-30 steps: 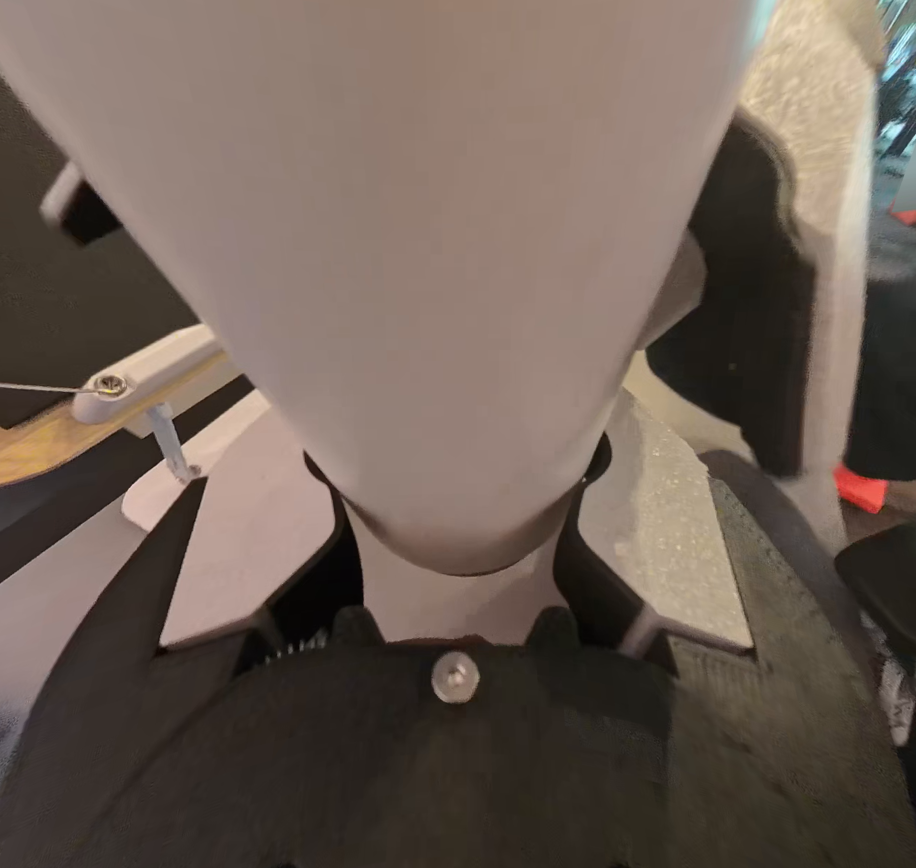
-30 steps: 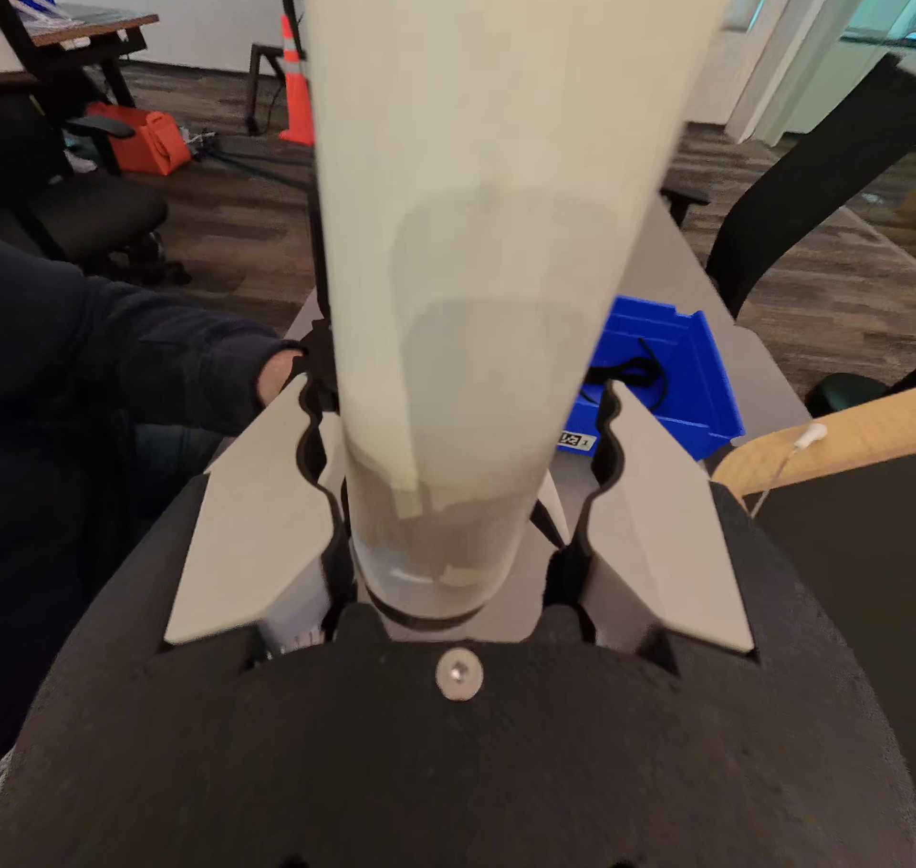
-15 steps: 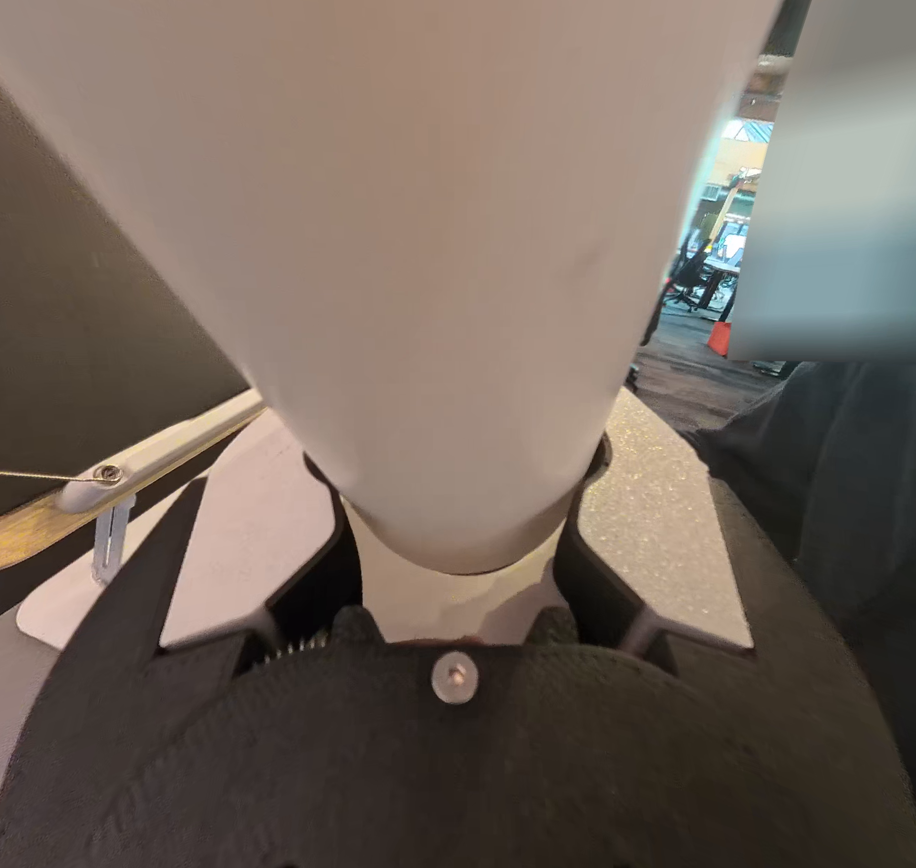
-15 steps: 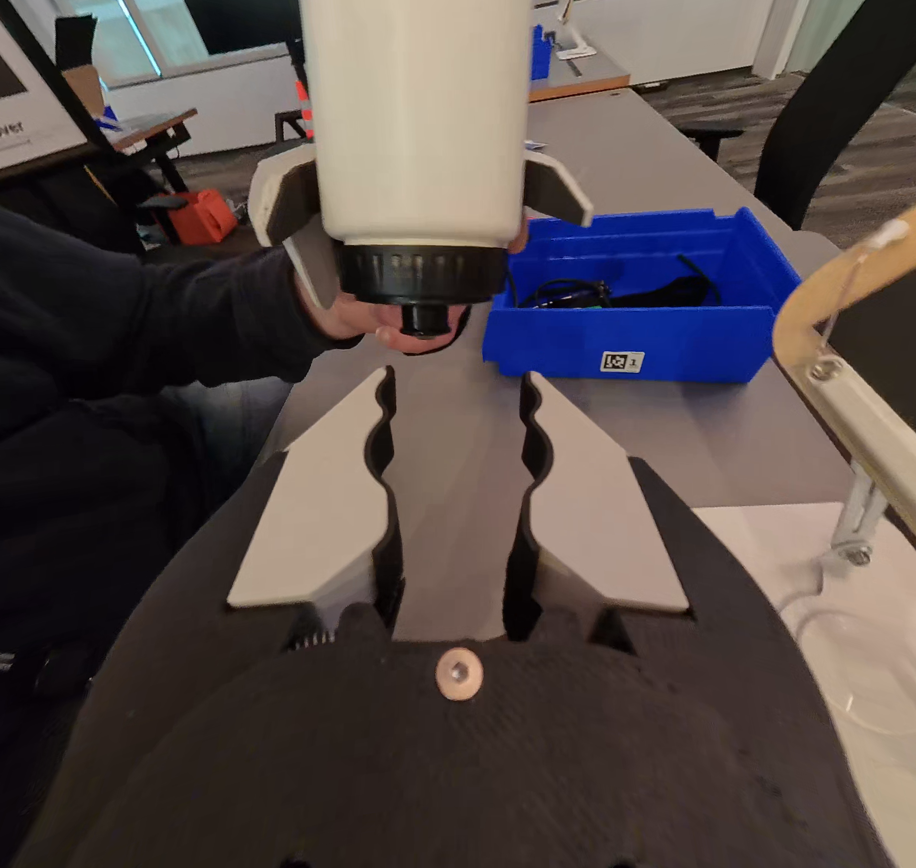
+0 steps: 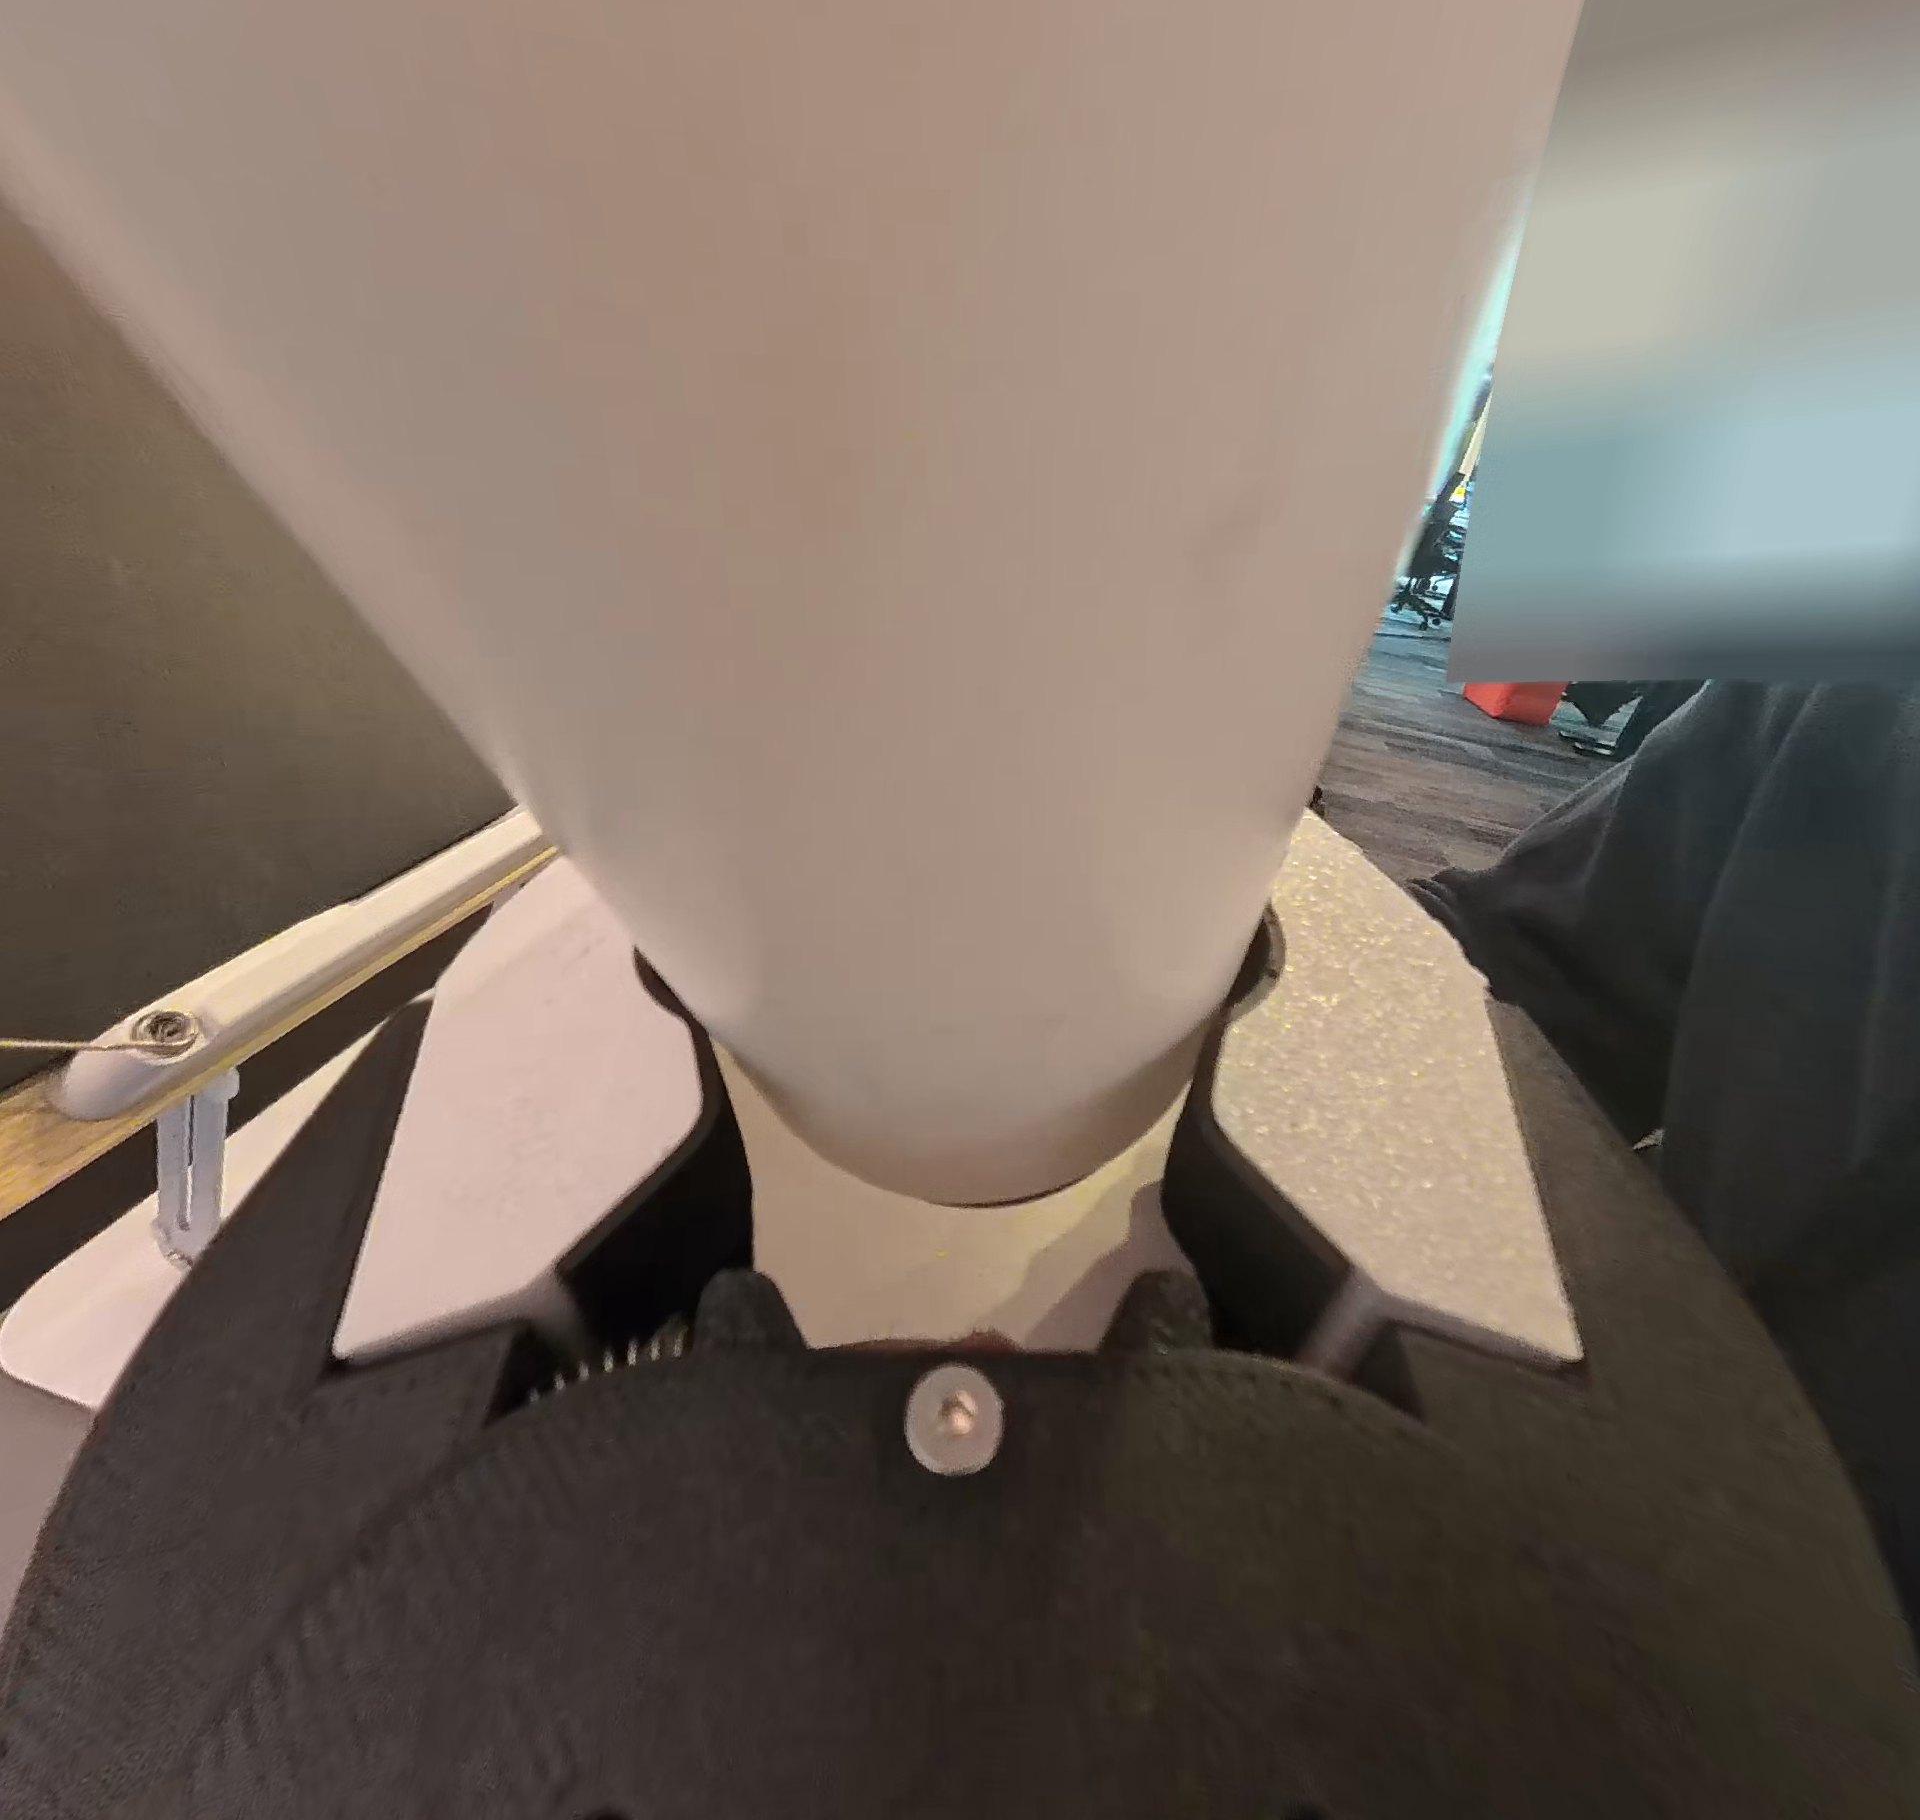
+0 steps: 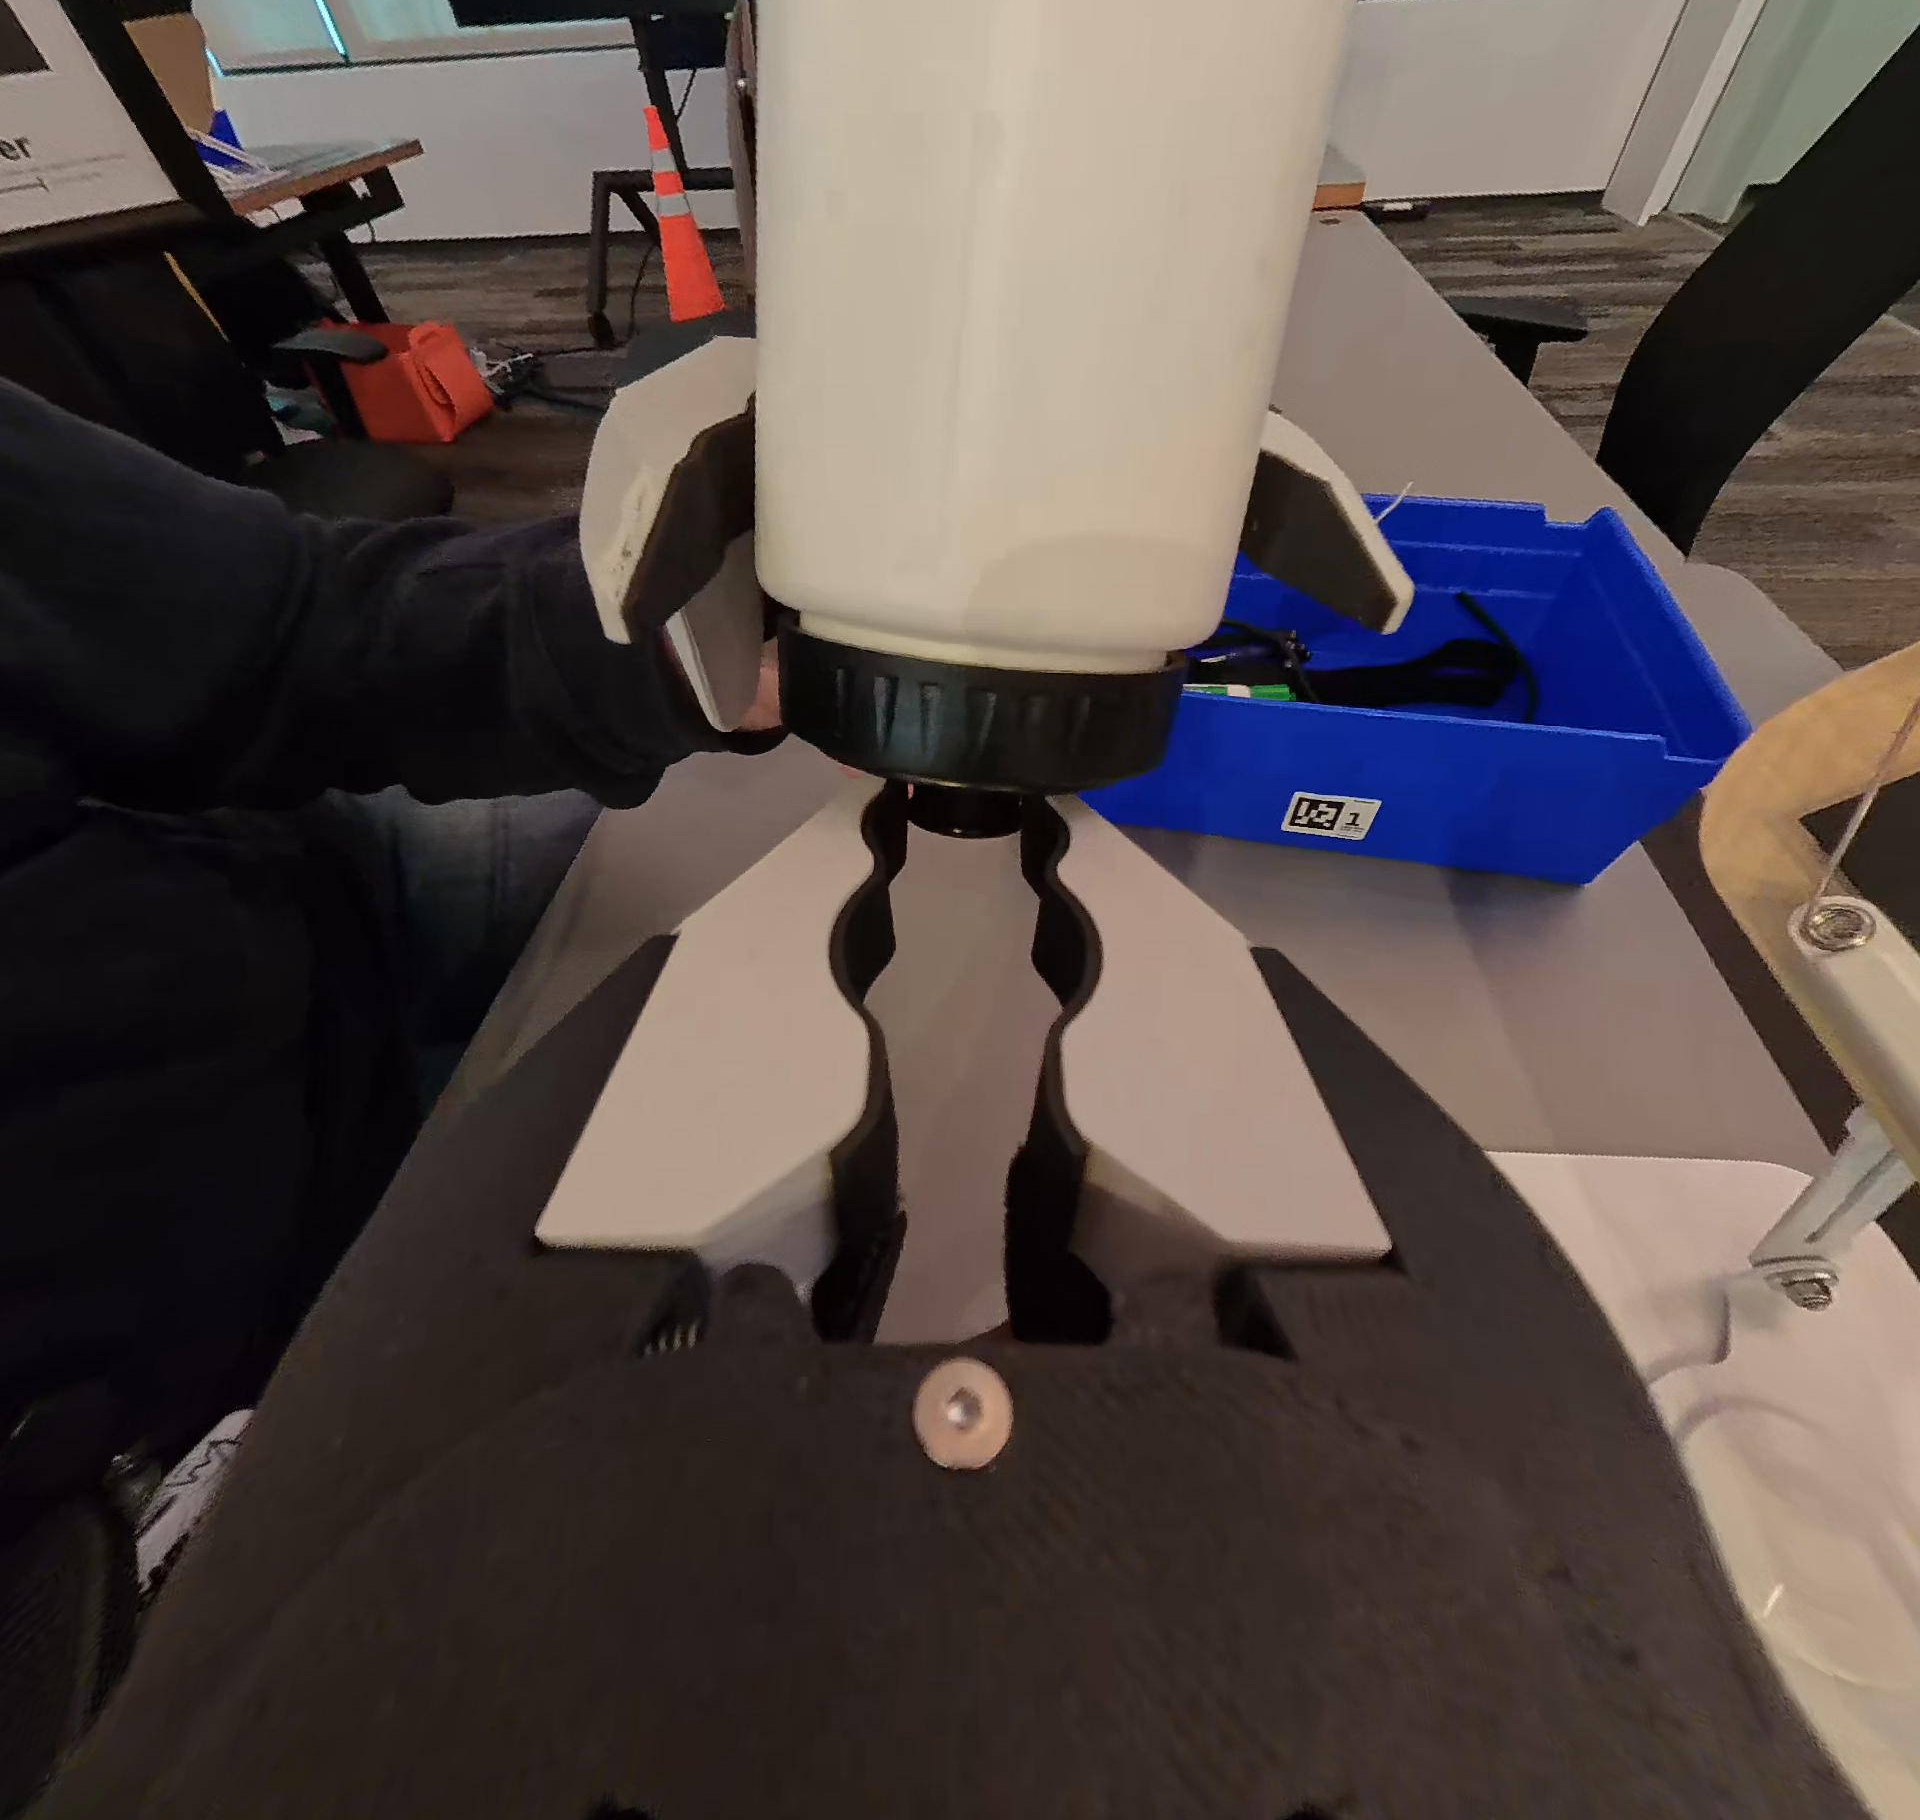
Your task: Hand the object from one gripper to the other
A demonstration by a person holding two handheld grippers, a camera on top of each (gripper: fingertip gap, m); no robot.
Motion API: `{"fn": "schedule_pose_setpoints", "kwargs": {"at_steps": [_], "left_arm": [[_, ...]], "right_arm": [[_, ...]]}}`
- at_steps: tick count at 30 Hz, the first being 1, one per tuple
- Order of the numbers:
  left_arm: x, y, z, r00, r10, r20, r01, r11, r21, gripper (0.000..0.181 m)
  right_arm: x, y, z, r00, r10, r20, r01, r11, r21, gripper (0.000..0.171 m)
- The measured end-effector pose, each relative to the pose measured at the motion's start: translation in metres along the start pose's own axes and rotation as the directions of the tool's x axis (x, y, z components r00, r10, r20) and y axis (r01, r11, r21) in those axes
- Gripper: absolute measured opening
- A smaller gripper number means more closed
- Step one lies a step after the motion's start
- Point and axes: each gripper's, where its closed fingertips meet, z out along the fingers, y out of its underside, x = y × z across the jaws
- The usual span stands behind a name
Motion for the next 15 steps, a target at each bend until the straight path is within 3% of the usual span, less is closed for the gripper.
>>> {"fn": "schedule_pose_setpoints", "kwargs": {"at_steps": [9,15], "left_arm": [[-0.005,0.0,-0.011,0.995,0.077,0.059,-0.074,0.996,-0.049,0.099],[-0.012,-0.018,-0.037,0.989,0.074,0.126,-0.077,0.997,0.024,0.105]], "right_arm": [[0.013,-0.004,-0.021,0.992,-0.096,-0.081,0.092,0.994,-0.059,0.019],[0.015,-0.003,-0.038,0.978,-0.178,-0.107,0.164,0.978,-0.127,0.019]]}}
